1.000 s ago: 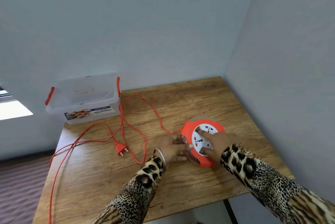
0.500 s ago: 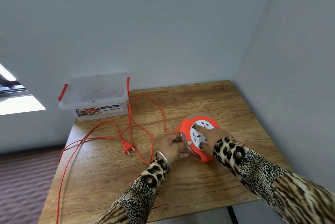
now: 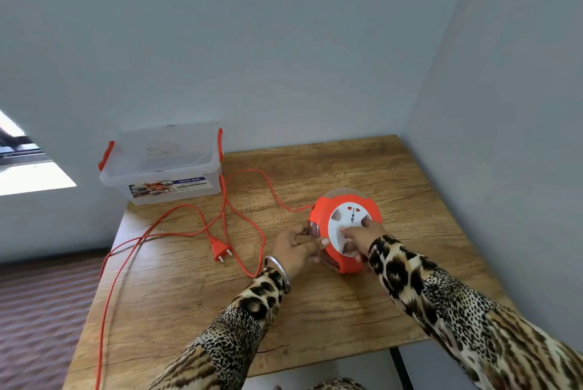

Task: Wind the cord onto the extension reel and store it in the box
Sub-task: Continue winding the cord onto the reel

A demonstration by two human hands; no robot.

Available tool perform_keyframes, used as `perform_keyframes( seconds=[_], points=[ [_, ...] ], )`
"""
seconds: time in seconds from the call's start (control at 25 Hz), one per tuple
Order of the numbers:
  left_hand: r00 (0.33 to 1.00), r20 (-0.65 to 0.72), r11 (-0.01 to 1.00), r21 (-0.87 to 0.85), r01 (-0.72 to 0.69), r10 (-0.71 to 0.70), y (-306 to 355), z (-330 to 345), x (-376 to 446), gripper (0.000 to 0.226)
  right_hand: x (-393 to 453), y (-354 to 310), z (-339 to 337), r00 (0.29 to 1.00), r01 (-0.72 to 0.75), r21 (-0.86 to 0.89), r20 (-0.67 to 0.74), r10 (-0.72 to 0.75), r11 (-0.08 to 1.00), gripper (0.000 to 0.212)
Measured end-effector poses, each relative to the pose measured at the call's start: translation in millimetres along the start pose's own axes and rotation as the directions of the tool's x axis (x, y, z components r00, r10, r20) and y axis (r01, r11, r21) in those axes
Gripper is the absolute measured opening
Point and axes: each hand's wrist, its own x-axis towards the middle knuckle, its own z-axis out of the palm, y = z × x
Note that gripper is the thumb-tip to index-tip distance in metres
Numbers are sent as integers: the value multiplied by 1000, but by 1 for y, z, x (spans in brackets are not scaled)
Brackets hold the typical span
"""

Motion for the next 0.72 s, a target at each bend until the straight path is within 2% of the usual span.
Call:
perform_keyframes(
  seconds=[0.08, 0.16, 0.24, 0.28, 0.32, 0.36, 0.4, 0.44, 0.48, 0.52, 0.6, 0.64, 0.68, 0.72],
  points=[
    [1000, 21, 1000, 22, -5, 4, -1, -2, 0, 23, -5, 1, 2, 986, -140, 161, 114, 123, 977, 30],
    [1000, 28, 999, 36, 1, -2, -6, -7, 0, 22, -16, 5, 1, 959, -204, 223, 240, 149, 953, 15],
    [1000, 20, 1000, 11, 17, -18, -14, -12, -1, 17, -25, 11, -6, 957, -119, 111, 277, 84, 987, 15],
    [1000, 11, 1000, 5, 26, -26, -17, -14, -2, 14, -26, 14, -14, 970, -9, -27, 244, 16, 1000, 16],
    [999, 7, 999, 9, 33, -33, -20, -16, -3, 11, -27, 18, -22, 977, 149, -213, 184, -110, 966, 17],
    [999, 16, 999, 25, 35, -35, -21, -17, -4, 8, -27, 22, -31, 947, 322, -452, 154, -282, 832, 18],
    [999, 35, 999, 37, 39, -40, -23, -17, -4, 6, -28, 24, -39, 877, 444, -684, 200, -437, 578, 23],
    [997, 53, 998, 46, 49, -51, -23, -18, -4, 6, -25, 25, -42, 790, 528, -796, 333, -515, 296, 31],
    [996, 70, 997, 58, 57, -61, -23, -19, -3, 8, -24, 23, -43, 711, 593, -805, 499, -495, 41, 39],
    [994, 85, 996, 68, 61, -67, -23, -20, -3, 16, -24, 18, -44, 661, 638, -761, 620, -423, -118, 43],
    [989, 119, 992, 102, 77, -89, -23, -23, -1, 29, -19, 8, -44, 594, 704, -667, 742, -311, -245, 47],
    [987, 129, 990, 114, 83, -98, -24, -25, 0, 23, -16, 4, -43, 562, 720, -622, 782, -269, -306, 50],
    [985, 137, 990, 114, 89, -104, -24, -27, 0, 13, -13, 1, -40, 540, 699, -569, 817, -202, -432, 51],
    [983, 147, 989, 113, 91, -107, -25, -28, 1, 11, -11, 1, -40, 533, 686, -524, 834, -143, -505, 55]
  ],
)
